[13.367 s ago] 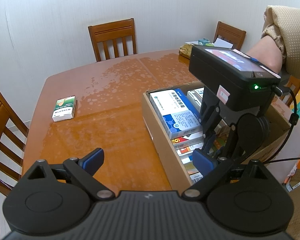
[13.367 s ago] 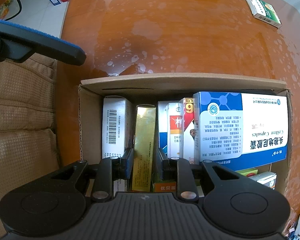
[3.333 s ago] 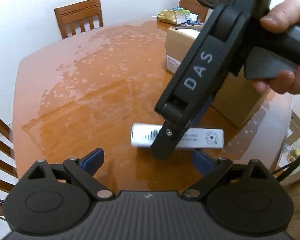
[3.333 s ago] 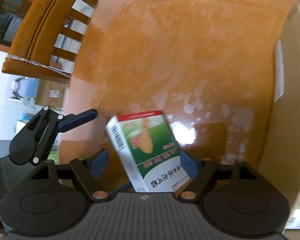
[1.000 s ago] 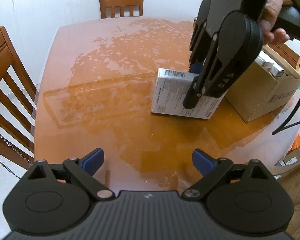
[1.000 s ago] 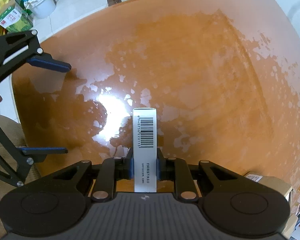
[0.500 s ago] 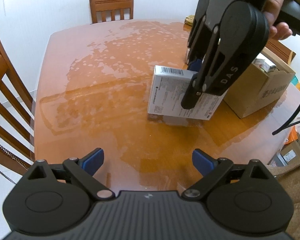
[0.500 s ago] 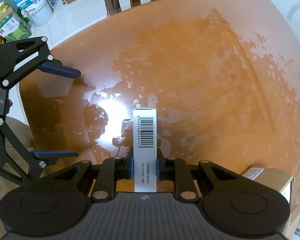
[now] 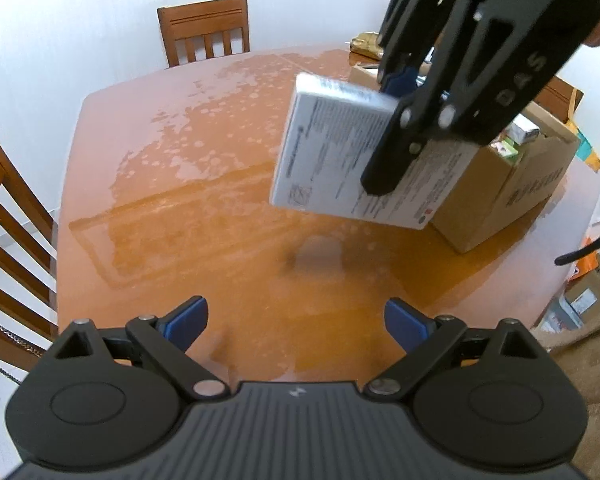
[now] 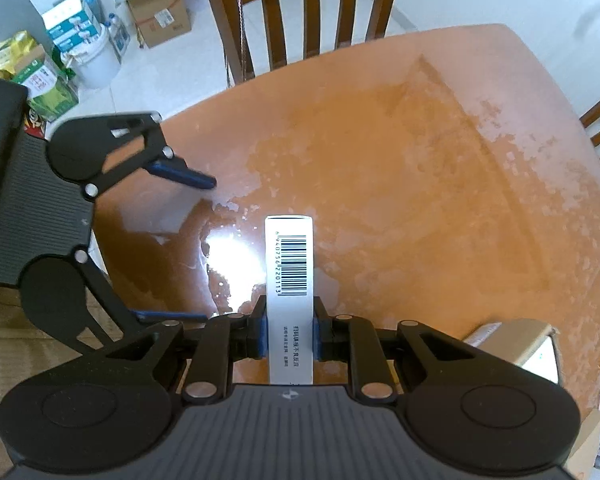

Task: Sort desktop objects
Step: 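Carry the upright medicine box with the right gripper toward the cardboard box, then lower the medicine box with the right gripper into the cardboard box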

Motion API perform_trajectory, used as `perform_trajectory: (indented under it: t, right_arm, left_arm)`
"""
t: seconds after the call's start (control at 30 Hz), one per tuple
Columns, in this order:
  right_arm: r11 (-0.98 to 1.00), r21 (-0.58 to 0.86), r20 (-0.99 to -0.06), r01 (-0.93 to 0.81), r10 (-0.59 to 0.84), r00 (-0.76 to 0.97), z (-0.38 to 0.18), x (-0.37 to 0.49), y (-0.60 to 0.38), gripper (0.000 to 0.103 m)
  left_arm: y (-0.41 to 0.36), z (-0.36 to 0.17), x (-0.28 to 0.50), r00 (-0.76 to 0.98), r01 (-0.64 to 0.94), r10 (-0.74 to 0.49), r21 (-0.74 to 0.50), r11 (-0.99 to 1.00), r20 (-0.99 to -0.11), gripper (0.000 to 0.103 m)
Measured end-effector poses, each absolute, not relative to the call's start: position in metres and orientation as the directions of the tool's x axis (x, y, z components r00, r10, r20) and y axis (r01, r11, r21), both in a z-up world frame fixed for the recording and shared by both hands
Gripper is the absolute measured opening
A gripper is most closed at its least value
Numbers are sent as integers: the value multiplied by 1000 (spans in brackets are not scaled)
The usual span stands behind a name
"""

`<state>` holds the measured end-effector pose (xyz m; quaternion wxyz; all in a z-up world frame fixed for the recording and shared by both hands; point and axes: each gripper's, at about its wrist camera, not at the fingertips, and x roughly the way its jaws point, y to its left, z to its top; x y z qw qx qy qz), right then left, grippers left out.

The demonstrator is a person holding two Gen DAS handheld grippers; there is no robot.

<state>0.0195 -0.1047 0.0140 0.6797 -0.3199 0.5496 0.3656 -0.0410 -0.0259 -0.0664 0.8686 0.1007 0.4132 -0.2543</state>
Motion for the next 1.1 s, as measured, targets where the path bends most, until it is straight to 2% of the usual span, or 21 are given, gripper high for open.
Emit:
perform_trajectory:
  t: [0.3, 0.67, 0.9, 1.1]
  right_arm:
    - [527, -47, -961, -849, 209, 183, 46, 18, -143, 23]
    - [614, -86, -926, -785, 240, 290, 84, 27, -220, 23]
    - [704, -130, -906, -698, 202, 372, 108, 35, -295, 23]
    - [743, -130, -913, -657, 168, 371, 106, 36, -348, 23]
  left_arm:
    - [-54, -56, -40, 537, 523, -337, -9, 852, -774, 95]
    - [-96, -46, -38, 534, 554, -336, 21, 833, -776, 95]
    - [-123, -47, -37, 519, 569, -325, 36, 822, -791, 95]
    - [-140, -48, -39, 514, 563, -306, 47, 825, -802, 95]
